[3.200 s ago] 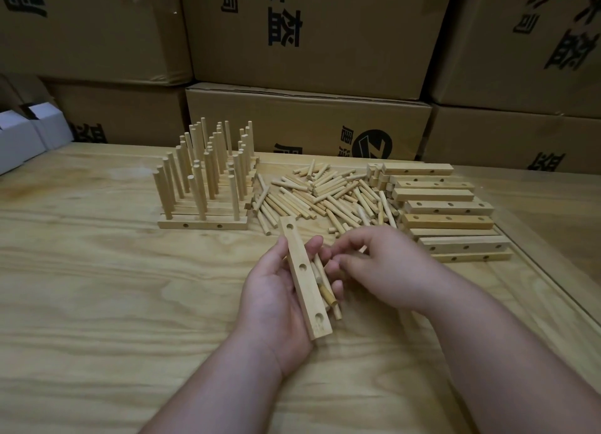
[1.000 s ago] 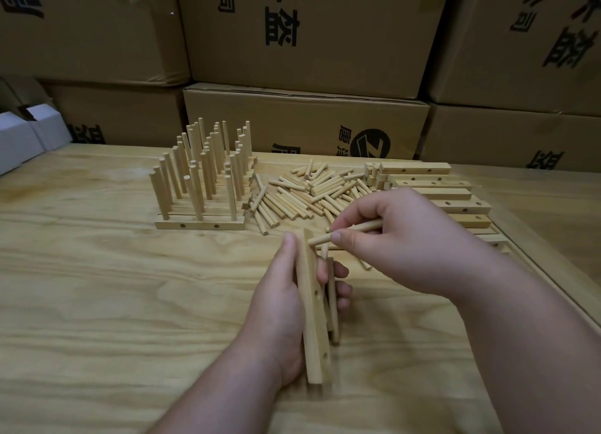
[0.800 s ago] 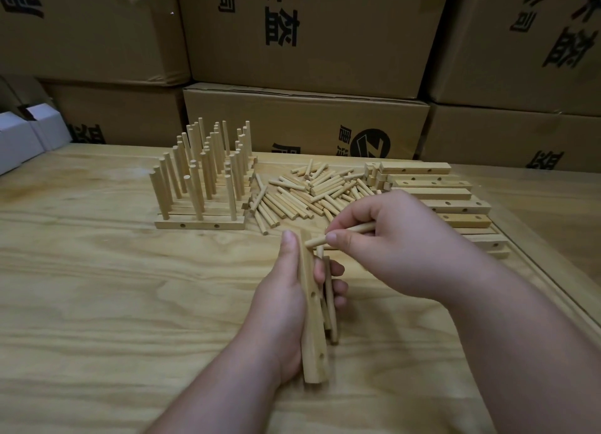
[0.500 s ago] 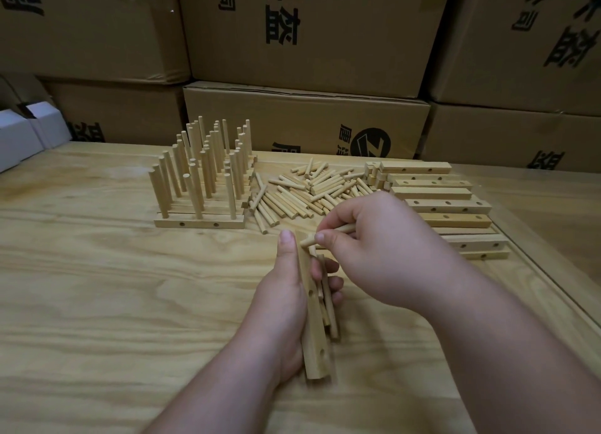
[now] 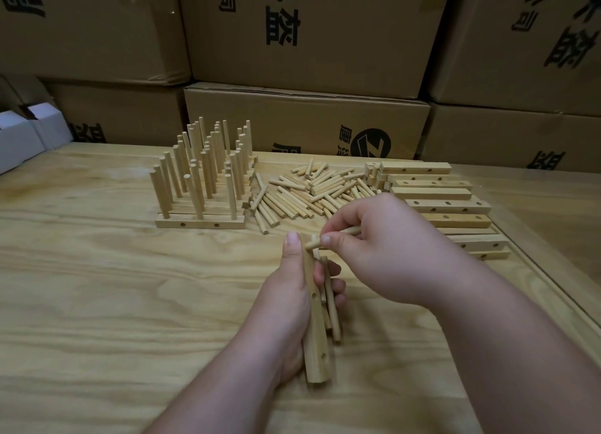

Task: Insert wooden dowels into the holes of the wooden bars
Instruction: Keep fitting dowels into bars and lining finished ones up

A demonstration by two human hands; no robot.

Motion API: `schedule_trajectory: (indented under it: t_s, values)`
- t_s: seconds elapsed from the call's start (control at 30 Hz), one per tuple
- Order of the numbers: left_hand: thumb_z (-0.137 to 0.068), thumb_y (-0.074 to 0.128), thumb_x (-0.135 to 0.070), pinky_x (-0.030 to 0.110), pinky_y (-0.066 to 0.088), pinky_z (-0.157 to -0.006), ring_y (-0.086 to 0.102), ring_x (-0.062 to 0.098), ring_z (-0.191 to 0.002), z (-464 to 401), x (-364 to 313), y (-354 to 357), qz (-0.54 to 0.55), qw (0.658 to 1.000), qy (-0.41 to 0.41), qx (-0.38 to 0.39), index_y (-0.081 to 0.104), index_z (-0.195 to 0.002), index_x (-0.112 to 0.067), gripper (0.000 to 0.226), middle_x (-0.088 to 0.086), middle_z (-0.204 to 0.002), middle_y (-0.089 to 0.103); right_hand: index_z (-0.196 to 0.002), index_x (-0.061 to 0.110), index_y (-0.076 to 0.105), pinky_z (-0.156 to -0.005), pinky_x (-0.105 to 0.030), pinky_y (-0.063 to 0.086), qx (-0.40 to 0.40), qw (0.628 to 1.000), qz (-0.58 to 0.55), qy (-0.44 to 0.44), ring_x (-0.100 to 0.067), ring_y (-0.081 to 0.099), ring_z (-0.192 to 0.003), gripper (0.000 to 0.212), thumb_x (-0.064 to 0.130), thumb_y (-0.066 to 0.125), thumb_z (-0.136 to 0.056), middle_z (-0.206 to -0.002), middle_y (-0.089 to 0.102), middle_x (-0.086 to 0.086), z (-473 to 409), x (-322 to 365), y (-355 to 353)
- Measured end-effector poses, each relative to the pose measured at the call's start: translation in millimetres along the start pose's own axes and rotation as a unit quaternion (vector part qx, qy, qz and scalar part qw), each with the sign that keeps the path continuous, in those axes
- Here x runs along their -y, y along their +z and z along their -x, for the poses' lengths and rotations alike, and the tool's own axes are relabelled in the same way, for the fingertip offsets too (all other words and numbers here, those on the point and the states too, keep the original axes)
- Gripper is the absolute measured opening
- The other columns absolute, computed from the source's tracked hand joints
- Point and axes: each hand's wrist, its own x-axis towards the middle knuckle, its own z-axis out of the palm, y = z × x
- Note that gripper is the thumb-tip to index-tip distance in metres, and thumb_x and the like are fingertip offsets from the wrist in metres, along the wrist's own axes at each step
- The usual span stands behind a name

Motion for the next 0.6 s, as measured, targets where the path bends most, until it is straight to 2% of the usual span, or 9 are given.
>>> schedule_trajectory:
  t_s: [0.13,0.23,0.33,0.47,0.6]
  values:
    - [-0.095,0.034,-0.07,0.027,0.054,-0.05,0.065,0.02,-0.059,-0.8,1.5,-0.9,0.001,1.0,0.005,-0.009,0.054,-0.049,-0.019,0.071,0.01,-0.073,0.066,-0.082,0.027,0.068,-0.035,-0.006,0.037,0.004,0.999,-0.041,0.005,0.01,0.062,-0.053,0.017,0.024,0.063,-0.098,-0.057,0.066,0.024,-0.6,-2.1,0.3]
    - [-0.093,0.032,-0.073,0.028,0.055,-0.056,0.067,0.019,-0.059,-1.7,2.7,-3.4,-0.014,1.0,0.004,0.001,0.056,-0.046,-0.022,0.074,0.008,-0.069,0.068,-0.083,0.025,0.07,-0.039,-0.005,0.039,0.016,0.996,-0.086,0.01,0.01,0.063,-0.057,0.016,0.022,0.064,-0.098,-0.061,0.069,0.023,0.3,-5.5,-1.5]
    - [-0.092,0.032,-0.074,0.032,0.054,-0.062,0.065,0.019,-0.058,-1.9,2.6,-4.1,-0.013,1.0,0.001,0.013,0.056,-0.045,-0.022,0.074,0.008,-0.068,0.067,-0.083,0.027,0.071,-0.04,-0.005,0.041,0.014,0.998,-0.068,0.004,0.008,0.066,-0.063,0.016,0.026,0.065,-0.098,-0.066,0.07,0.022,-0.9,-7.5,-1.6]
    - [-0.092,0.033,-0.074,0.03,0.054,-0.058,0.064,0.019,-0.059,-1.1,2.3,-4.7,-0.009,1.0,0.001,0.018,0.055,-0.047,-0.021,0.073,0.008,-0.071,0.066,-0.084,0.027,0.073,-0.044,-0.005,0.042,0.018,0.998,-0.063,0.007,0.003,0.069,-0.066,0.016,0.027,0.065,-0.097,-0.07,0.072,0.019,-0.8,-9.2,-4.6]
    - [-0.093,0.033,-0.072,0.029,0.054,-0.055,0.064,0.019,-0.059,-1.4,2.4,-2.4,-0.006,1.0,0.007,0.006,0.057,-0.044,-0.021,0.075,0.007,-0.069,0.065,-0.083,0.029,0.072,-0.042,-0.005,0.041,0.016,0.999,-0.049,0.008,0.007,0.067,-0.065,0.016,0.028,0.065,-0.098,-0.068,0.07,0.022,-0.3,-8.7,-3.8]
